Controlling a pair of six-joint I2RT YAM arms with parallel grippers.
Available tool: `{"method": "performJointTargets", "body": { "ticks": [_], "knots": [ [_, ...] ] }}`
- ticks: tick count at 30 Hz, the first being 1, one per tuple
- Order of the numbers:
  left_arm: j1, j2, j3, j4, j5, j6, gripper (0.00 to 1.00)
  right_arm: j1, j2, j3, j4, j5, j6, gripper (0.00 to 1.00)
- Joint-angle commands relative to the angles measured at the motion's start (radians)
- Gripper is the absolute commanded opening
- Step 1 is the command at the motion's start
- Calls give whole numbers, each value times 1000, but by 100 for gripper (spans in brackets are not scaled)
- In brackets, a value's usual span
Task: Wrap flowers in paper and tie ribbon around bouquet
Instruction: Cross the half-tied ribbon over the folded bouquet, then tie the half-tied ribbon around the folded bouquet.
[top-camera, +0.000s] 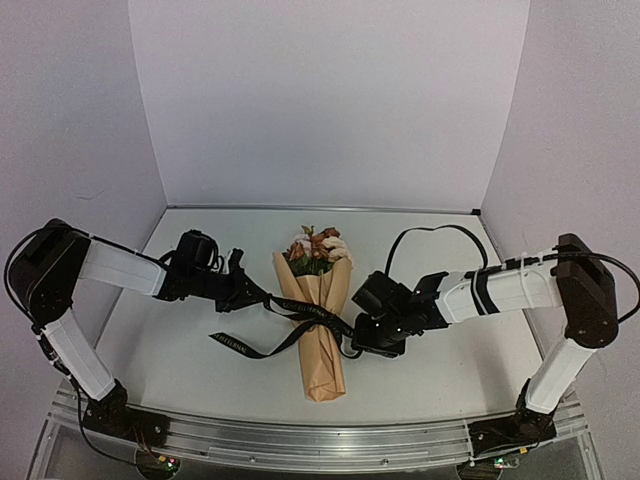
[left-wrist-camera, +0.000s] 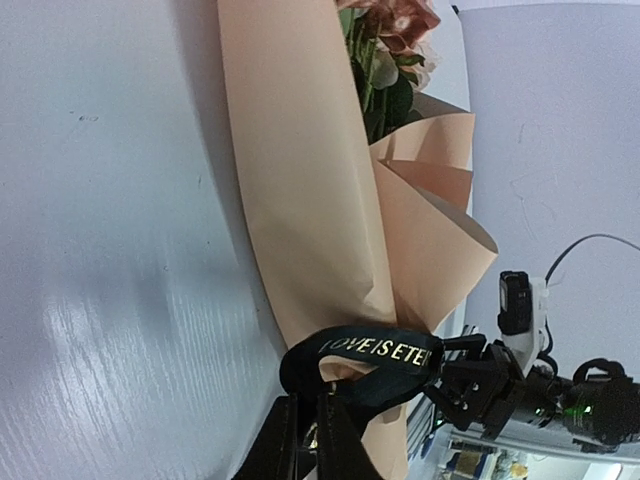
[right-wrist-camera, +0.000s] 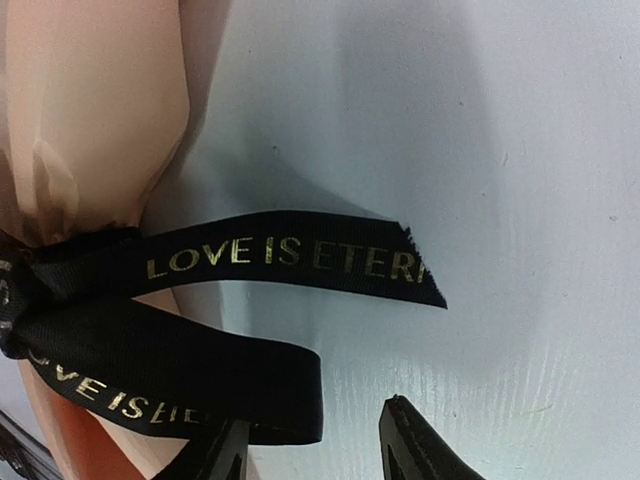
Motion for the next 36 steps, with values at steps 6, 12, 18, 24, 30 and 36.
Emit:
{"method": "performJointTargets", "body": {
  "ticks": [6,12,18,24,30,36],
  "knots": [
    [0,-106,-30,-25,-111,-108,47,6,2,-2,51,6,20,51],
    [-27,-171,-85,-135,-188,-204,52,20,-32,-33,53,56,37,55],
    [-168,-153,-85,-182,-353,-259,46,51,-78,-59,80,138,15,58],
    [-247,-97,-37,-233,-468,-226,44,69,-94,-80,119,161,-19,58],
    [-260,-12,25,-219,-475,-206,40,88,-85,-84,143,169,-14,58],
    [-260,48,76,-214,-491,-186,39,105,-48,-75,145,168,5,58]
  ]
}}
